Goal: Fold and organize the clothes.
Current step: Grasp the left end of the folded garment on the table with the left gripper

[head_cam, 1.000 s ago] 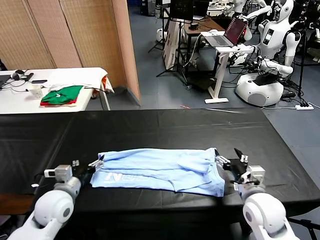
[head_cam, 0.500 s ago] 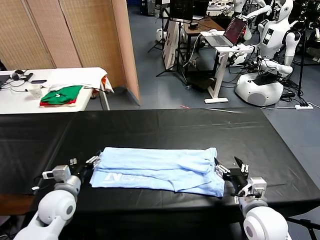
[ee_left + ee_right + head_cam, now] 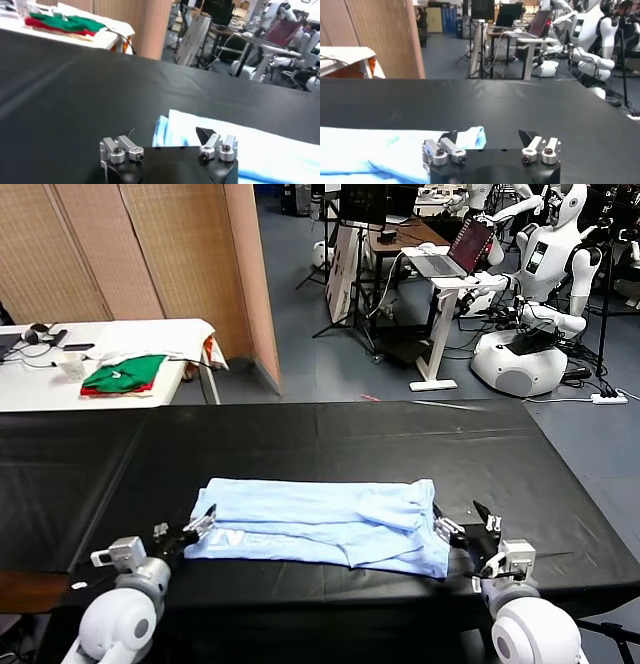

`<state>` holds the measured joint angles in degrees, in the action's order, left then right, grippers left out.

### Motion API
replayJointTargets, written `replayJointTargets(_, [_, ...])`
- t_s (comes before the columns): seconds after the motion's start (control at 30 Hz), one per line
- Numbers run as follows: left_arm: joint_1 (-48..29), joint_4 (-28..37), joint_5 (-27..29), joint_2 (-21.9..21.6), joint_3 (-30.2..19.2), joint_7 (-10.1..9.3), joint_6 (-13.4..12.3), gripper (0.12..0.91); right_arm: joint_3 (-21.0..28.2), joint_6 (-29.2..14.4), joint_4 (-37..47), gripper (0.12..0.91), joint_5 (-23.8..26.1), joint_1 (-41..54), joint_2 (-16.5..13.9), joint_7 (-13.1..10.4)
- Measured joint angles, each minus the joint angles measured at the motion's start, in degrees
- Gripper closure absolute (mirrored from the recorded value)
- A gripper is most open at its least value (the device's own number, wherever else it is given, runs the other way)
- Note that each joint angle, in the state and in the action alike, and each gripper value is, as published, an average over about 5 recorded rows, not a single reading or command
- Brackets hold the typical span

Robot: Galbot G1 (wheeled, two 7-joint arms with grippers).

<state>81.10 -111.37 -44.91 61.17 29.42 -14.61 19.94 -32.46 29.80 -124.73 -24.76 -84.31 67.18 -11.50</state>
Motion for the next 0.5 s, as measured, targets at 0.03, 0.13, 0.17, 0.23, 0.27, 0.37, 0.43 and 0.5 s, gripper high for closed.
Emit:
replayJointTargets(0.03, [0.1, 0.2, 0.1, 0.2, 0.0, 0.17, -0.2, 0.123, -0.1, 0.0, -0.1, 0.118, 0.0, -0.1, 0.0, 0.0])
replayJointTargets(0.13, [0.5, 0.8, 0.5, 0.5, 0.0, 0.82, -0.8, 0.123, -0.1, 0.0, -0.3, 0.118, 0.0, -0.3, 0.0, 0.0])
replayJointTargets(0.17, [0.6, 1.0, 0.7, 0.6, 0.0, 1.02, -1.0, 0.123, -0.1, 0.0, -0.3, 0.118, 0.0, -0.3, 0.1, 0.0])
replayJointTargets(0.23, [0.8, 1.3, 1.1, 0.9, 0.0, 1.32, -1.3, 0.129, -0.1, 0.0, -0.4, 0.118, 0.0, -0.4, 0.1, 0.0])
replayJointTargets(0.27, [0.9, 1.4, 1.2, 1.0, 0.0, 1.40, -1.5, 0.135, 0.0, 0.0, -0.4, 0.118, 0.0, -0.3, 0.2, 0.0])
replayJointTargets(0.37, [1.2, 1.6, 1.4, 1.3, 0.0, 1.55, -1.7, 0.205, 0.1, 0.0, -0.4, 0.118, 0.1, -0.2, 0.3, 0.0])
replayJointTargets(0.43, [1.4, 1.6, 1.5, 1.6, -0.1, 1.58, -1.7, 0.289, 0.1, 0.0, -0.5, 0.118, 0.2, -0.1, 0.4, 0.0])
replayJointTargets(0.5, [1.6, 1.4, 1.7, 1.8, -0.3, 1.58, -1.7, 0.381, 0.2, -0.1, -0.5, 0.118, 0.3, 0.0, 0.4, 0.1])
